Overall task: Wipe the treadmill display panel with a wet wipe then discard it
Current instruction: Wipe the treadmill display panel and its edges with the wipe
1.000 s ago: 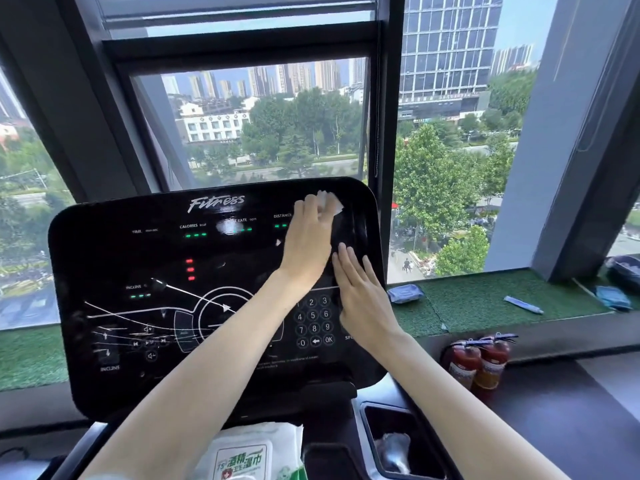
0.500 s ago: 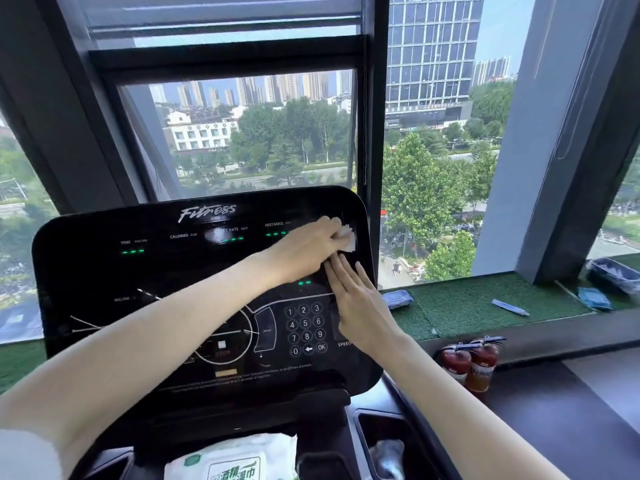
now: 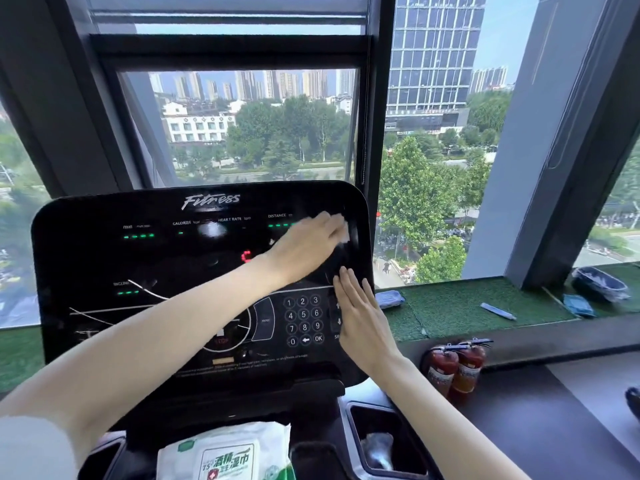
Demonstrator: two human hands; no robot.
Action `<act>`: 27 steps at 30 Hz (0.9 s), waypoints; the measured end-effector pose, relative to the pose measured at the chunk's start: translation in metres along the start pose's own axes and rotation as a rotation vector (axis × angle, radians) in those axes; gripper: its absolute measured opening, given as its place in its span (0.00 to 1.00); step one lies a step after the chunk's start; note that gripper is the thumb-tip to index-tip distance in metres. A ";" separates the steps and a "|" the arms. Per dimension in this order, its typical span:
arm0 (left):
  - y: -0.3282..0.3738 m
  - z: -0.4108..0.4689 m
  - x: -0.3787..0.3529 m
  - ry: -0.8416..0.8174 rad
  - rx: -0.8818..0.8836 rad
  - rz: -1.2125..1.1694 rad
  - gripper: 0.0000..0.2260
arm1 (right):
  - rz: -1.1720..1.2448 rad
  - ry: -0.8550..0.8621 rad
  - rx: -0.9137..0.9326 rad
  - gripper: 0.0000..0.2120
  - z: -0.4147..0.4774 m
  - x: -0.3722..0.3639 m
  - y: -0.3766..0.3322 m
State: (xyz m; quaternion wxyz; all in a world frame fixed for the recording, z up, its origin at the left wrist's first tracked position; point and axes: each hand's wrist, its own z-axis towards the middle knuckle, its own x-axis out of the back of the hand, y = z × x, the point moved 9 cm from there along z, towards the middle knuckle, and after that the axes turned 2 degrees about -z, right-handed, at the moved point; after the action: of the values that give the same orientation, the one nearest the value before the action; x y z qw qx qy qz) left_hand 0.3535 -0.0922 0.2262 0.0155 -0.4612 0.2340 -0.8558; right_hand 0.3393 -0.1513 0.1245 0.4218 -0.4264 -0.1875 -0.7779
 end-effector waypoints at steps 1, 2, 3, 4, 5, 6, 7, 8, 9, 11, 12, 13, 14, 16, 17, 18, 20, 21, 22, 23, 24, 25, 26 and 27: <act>0.015 -0.005 -0.006 -0.030 -0.115 0.054 0.18 | -0.010 -0.004 -0.002 0.35 0.001 0.000 0.000; 0.020 -0.009 -0.006 -0.032 -0.178 0.078 0.17 | -0.020 -0.011 -0.007 0.35 0.001 0.000 0.001; 0.013 -0.007 -0.001 0.006 -0.171 0.072 0.17 | -0.028 -0.021 -0.010 0.36 0.001 -0.001 0.002; 0.000 -0.004 0.006 0.056 -0.093 0.047 0.18 | -0.034 -0.030 -0.010 0.37 0.000 -0.003 0.002; -0.014 -0.003 0.014 0.109 0.017 -0.008 0.19 | -0.036 -0.037 -0.008 0.38 -0.001 -0.004 0.002; -0.026 -0.003 0.020 0.151 0.127 -0.078 0.22 | -0.038 -0.042 -0.004 0.39 -0.002 -0.005 0.001; -0.028 -0.003 0.019 0.146 0.175 -0.115 0.25 | -0.043 -0.048 -0.002 0.40 -0.002 -0.006 0.001; -0.021 -0.001 0.012 0.102 0.138 -0.128 0.28 | -0.055 -0.051 -0.002 0.40 -0.003 -0.007 0.000; -0.008 -0.002 0.007 0.052 0.051 -0.116 0.28 | -0.068 -0.055 -0.001 0.40 -0.003 -0.007 0.000; 0.008 -0.006 0.012 0.025 -0.071 -0.037 0.25 | -0.086 -0.071 -0.002 0.40 -0.003 -0.008 0.000; 0.000 -0.004 0.017 0.043 -0.014 -0.047 0.23 | -0.096 -0.077 -0.003 0.41 -0.003 -0.008 0.001; -0.016 -0.001 0.023 0.077 0.118 -0.079 0.22 | -0.104 -0.082 -0.003 0.41 -0.003 -0.009 0.001; -0.029 -0.001 0.024 0.095 0.225 -0.089 0.21 | -0.107 -0.083 -0.006 0.41 -0.003 -0.009 0.001; -0.027 0.001 0.021 0.087 0.266 -0.095 0.22 | -0.106 -0.084 -0.014 0.41 -0.003 -0.010 0.002; -0.014 0.002 0.015 0.051 0.171 -0.063 0.21 | -0.106 -0.086 -0.015 0.41 -0.003 -0.010 0.002; 0.000 0.001 0.009 0.031 0.050 -0.005 0.19 | -0.108 -0.087 -0.012 0.41 -0.003 -0.010 0.001; 0.010 -0.004 0.006 -0.002 -0.088 0.077 0.18 | -0.114 -0.093 -0.005 0.41 -0.003 -0.010 0.001; 0.003 -0.003 0.007 -0.020 -0.059 0.063 0.19 | -0.114 -0.093 -0.004 0.42 -0.002 -0.009 0.000; -0.010 -0.001 0.009 -0.017 0.026 0.022 0.20 | -0.111 -0.090 -0.005 0.42 -0.002 -0.009 0.000; -0.022 0.001 0.013 0.010 0.131 -0.020 0.21 | -0.104 -0.092 -0.008 0.42 -0.002 -0.010 0.001; -0.026 0.001 0.014 0.034 0.203 -0.047 0.22 | -0.096 -0.091 -0.006 0.42 -0.002 -0.009 0.000; -0.022 -0.001 0.013 0.037 0.222 -0.054 0.23 | -0.087 -0.080 0.000 0.41 -0.002 -0.009 0.000; -0.011 -0.003 0.007 0.016 0.181 -0.046 0.22 | -0.073 -0.063 0.005 0.40 -0.002 -0.008 0.000; 0.004 -0.009 -0.001 -0.016 0.105 -0.026 0.22 | -0.044 -0.043 -0.005 0.36 -0.003 -0.006 0.001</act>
State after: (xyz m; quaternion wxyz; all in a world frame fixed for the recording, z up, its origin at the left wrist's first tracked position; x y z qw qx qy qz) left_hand 0.3461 -0.0922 0.2200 0.0303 -0.4694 0.1828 -0.8633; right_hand 0.3404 -0.1507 0.1176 0.3992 -0.4400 -0.2038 -0.7782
